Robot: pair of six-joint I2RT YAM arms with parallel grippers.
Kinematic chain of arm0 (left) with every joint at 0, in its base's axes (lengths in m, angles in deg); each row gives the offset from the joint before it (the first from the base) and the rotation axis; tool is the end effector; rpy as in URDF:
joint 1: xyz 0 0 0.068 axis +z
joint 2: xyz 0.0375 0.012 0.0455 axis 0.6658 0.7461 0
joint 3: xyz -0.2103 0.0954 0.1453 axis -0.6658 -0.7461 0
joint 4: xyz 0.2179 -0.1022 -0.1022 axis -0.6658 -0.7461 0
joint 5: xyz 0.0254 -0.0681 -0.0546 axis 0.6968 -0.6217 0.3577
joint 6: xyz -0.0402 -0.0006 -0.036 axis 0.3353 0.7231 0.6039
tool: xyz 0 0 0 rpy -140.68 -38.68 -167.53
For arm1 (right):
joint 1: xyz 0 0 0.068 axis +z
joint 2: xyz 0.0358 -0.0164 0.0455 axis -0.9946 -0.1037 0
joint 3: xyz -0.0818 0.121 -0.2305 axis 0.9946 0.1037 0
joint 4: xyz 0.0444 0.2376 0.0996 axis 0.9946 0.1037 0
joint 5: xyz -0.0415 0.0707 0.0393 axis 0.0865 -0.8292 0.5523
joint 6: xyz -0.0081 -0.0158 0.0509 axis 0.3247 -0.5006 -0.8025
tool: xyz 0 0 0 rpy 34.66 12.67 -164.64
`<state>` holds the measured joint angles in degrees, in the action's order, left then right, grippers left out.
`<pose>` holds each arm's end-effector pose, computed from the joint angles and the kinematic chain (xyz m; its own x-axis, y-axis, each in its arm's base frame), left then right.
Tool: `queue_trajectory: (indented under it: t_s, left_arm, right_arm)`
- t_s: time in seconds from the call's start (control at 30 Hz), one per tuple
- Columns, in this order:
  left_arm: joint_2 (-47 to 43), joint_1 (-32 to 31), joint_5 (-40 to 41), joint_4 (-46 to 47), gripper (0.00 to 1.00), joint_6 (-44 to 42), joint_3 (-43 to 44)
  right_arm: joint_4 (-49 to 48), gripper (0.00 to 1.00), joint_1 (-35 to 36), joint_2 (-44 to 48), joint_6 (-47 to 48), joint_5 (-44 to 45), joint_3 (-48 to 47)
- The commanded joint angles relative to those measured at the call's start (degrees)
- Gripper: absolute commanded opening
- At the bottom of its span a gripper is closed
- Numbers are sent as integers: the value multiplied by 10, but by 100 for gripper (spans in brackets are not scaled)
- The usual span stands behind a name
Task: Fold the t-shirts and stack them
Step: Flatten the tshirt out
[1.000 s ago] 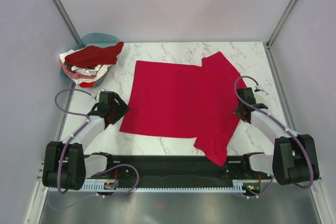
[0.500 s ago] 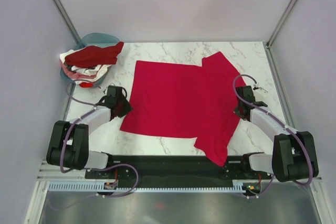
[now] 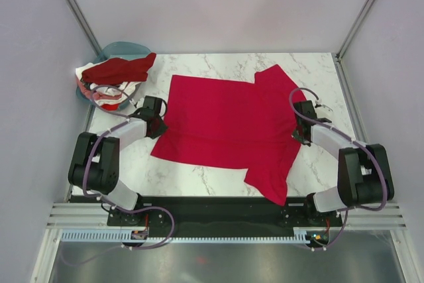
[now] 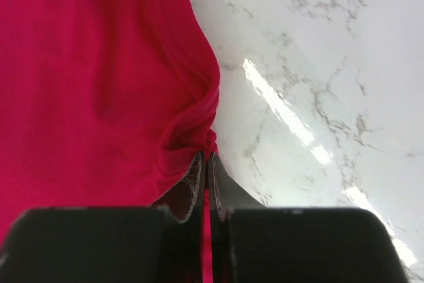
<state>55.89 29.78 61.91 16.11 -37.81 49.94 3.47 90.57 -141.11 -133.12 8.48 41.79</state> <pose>0.2869 -0.0531 0.1588 -0.6991 -0.5007 -0.5105 -0.4711 0.8596 -0.1980 0.2506 0.0139 0.1679 -0.5811 0.5689 -0.5819 0.6713 0.7394 0.0525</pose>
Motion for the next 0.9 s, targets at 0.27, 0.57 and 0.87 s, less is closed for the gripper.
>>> queue_trajectory:
  t_s: [0.27, 0.57, 0.87]
  left_arm:
    - [97, 26, 50, -29, 2, 31, 112]
    - [258, 44, 47, -46, 2, 64, 281]
    - [328, 62, 50, -54, 2, 114, 381]
  right_arm:
    - [-16, 0, -3, -208, -16, 3, -184]
    - [39, 0, -4, -397, -23, -14, -430]
    - [117, 0, -17, -516, -43, 0, -634]
